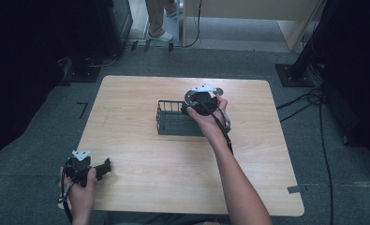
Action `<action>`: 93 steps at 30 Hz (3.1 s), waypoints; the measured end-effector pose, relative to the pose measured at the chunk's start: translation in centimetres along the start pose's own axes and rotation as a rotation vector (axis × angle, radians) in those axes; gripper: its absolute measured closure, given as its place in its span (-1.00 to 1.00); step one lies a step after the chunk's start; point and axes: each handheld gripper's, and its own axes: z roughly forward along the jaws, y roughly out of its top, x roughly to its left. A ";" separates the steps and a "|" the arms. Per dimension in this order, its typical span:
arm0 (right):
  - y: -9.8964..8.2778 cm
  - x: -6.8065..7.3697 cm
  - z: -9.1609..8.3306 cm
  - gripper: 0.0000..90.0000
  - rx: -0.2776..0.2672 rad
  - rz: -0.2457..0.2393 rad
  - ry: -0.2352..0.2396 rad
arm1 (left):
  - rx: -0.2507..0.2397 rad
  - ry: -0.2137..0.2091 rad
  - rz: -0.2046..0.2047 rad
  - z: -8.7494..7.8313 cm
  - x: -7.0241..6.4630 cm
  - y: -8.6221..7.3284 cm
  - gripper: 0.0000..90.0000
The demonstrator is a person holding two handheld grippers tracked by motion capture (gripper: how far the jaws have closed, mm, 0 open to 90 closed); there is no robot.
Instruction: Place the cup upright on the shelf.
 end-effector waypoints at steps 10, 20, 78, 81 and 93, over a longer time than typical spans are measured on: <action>-1.2 0.4 1.4 -0.60 0.035 0.011 0.002 | 0.000 0.000 0.000 0.0 0.0 0.0 -1.00; -2.5 0.6 2.2 -0.60 0.094 0.019 0.003 | 0.000 0.000 0.000 0.0 0.0 0.0 -1.00; -4.6 -3.7 -8.0 -1.00 -0.027 0.097 0.015 | -0.003 0.000 -0.002 0.0 0.0 0.0 -1.00; -4.9 -4.1 -8.5 -1.00 -0.032 0.100 0.005 | -0.003 0.000 -0.003 0.0 0.0 0.0 -1.00; -7.7 -6.7 -10.3 -1.00 -0.035 0.145 -0.056 | -0.001 0.000 0.000 0.0 0.0 0.0 -1.00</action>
